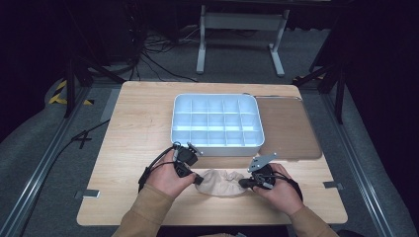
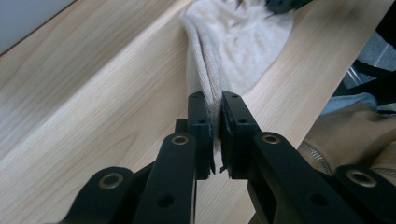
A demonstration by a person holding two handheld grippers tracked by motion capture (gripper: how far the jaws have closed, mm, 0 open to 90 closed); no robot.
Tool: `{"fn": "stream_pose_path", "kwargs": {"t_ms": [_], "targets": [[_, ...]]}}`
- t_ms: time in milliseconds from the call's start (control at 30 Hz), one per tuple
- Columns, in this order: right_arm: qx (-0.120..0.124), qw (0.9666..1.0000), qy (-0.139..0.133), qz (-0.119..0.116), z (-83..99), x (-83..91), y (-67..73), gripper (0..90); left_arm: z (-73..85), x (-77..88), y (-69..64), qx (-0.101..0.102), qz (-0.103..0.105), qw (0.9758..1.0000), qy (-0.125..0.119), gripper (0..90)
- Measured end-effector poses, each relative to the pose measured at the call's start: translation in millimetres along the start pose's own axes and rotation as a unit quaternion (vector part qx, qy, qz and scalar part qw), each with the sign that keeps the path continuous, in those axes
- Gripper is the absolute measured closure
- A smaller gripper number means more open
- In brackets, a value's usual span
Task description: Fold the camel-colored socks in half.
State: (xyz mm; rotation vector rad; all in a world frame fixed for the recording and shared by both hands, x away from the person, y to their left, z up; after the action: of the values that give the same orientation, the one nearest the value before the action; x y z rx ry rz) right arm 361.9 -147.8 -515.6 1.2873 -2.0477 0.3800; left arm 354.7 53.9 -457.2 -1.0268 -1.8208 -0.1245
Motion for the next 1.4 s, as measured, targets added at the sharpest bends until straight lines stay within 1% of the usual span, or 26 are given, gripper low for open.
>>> {"fn": "stream_pose_path", "kwargs": {"t_ms": [67, 100, 133, 167, 200, 233, 267, 467, 533, 567, 600, 633, 700, 800, 833, 867, 967, 1000, 1033, 1067, 1133, 1167, 1233, 1400], "targets": [[0.002, 1.0, -0.002, -0.004, 0.0, -0.7, 0.5, 90.0, -4.9, -2.0, -4.7, -0.001, 0.004, 1.0, -0.008, 83.4], [0.002, 1.0, -0.002, -0.004, 0.0, -0.7, 0.5, 90.0, -4.9, -2.0, -4.7, -0.001, 0.004, 1.0, -0.008, 83.3], [0.008, 0.9999, -0.003, -0.006, 0.4, -0.7, 0.3, 90.0, -7.5, -3.3, -7.0, -0.004, 0.007, 0.9999, -0.009, 83.3], [0.008, 0.9999, -0.005, -0.007, 0.6, -0.8, 0.3, 90.0, -10.9, -5.8, -10.0, -0.008, 0.012, 0.9998, -0.01, 83.3], [0.008, 0.9999, -0.005, -0.007, 0.6, -0.8, 0.3, 90.0, -10.9, -5.8, -10.0, -0.008, 0.012, 0.9998, -0.01, 83.3], [0.008, 0.9999, -0.006, -0.007, 1.0, -0.5, 0.4, 90.0, -14.9, -7.9, -13.7, -0.011, 0.019, 0.9997, -0.01, 83.3], [0.008, 0.9999, -0.006, -0.007, 1.0, -0.5, 0.4, 90.0, -14.9, -7.9, -13.7, -0.011, 0.019, 0.9997, -0.01, 83.3], [0.009, 0.9998, -0.013, -0.009, 2.1, -0.3, 0.0, 90.0, -30.0, -14.2, -25.1, -0.024, 0.034, 0.9989, -0.021, 83.4], [0.007, 0.9998, -0.015, -0.008, 2.4, -0.1, 0.1, 90.0, -31.9, -15.2, -26.2, -0.026, 0.035, 0.9988, -0.022, 83.4], [0.007, 0.9998, -0.016, -0.008, 2.6, 0.0, 0.2, 90.0, -34.9, -17.9, -27.8, -0.032, 0.033, 0.9987, -0.024, 83.4], [0.007, 0.9998, -0.017, -0.007, 2.6, -0.1, 0.2, 90.0, -34.9, -17.9, -27.8, -0.032, 0.033, 0.9987, -0.024, 83.4], [0.006, 0.9998, -0.018, -0.008, 2.8, -0.1, 0.3, 90.0, -36.6, -19.1, -28.7, -0.036, 0.031, 0.9986, -0.023, 83.4], [0.006, 0.9998, -0.019, -0.008, 2.9, -0.1, 0.3, 90.0, -38.7, -21.2, -31.2, -0.036, 0.032, 0.9986, -0.022, 83.4], [0.005, 0.9997, -0.021, -0.008, 3.3, 0.1, 0.2, 90.0, -41.3, -24.3, -33.6, -0.042, 0.037, 0.9982, -0.022, 83.3], [0.004, 0.9997, -0.022, -0.008, 3.4, 0.1, 0.1, 90.0, -42.8, -26.8, -35.0, -0.045, 0.045, 0.9977, -0.023, 83.3], [0.004, 0.9997, -0.022, -0.008, 3.4, 0.1, 0.1, 90.0, -42.8, -26.8, -35.0, -0.045, 0.045, 0.9977, -0.023, 83.3], [0.002, 0.9997, -0.024, -0.008, 3.7, 0.3, 0.0, 90.0, -45.1, -34.4, -37.5, -0.044, 0.051, 0.9975, -0.018, 83.3], [0.002, 0.9997, -0.024, -0.008, 3.7, 0.3, 0.0, 90.0, -45.1, -34.4, -37.5, -0.044, 0.051, 0.9975, -0.018, 83.3], [0.004, 0.9997, -0.024, -0.008, 3.6, 0.3, 0.1, 90.0, -46.5, -39.4, -38.2, -0.049, 0.052, 0.9973, -0.016, 83.3], [0.005, 0.9997, -0.023, -0.008, 3.6, 0.3, 0.2, 90.0, -46.8, -40.6, -38.6, -0.048, 0.051, 0.9975, -0.014, 83.4], [0.004, 0.9997, -0.023, -0.008, 3.7, 0.3, 0.3, 90.0, -47.7, -42.8, -38.9, -0.05, 0.052, 0.9973, -0.015, 83.3], [0.004, 0.9997, -0.023, -0.008, 3.7, 0.3, 0.3, 90.0, -48.3, -43.7, -39.6, -0.046, 0.052, 0.9975, -0.013, 83.3], [0.001, 0.9997, -0.023, -0.007, 3.7, 0.4, 0.5, 90.0, -50.0, -46.7, -40.2, -0.048, 0.055, 0.9972, -0.015, 83.3], [-0.001, 0.9997, -0.025, -0.007, 4.0, 0.4, 0.4, 90.0, -52.9, -58.0, -42.6, -0.05, 0.062, 0.9968, -0.011, 83.3]]}}
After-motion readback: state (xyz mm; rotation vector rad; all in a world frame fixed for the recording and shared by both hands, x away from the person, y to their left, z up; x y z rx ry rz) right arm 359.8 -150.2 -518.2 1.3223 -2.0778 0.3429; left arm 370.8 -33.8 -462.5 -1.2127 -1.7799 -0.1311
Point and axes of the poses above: each handheld gripper's, and its own axes: x roughly backward along the jaws, z roughly out of its underside, y roughly to its left, the point moved 7 cm from there along -x, roughly forward along the jaws, and after that the axes turned 10 degrees about -y, right-handed, at the moved point
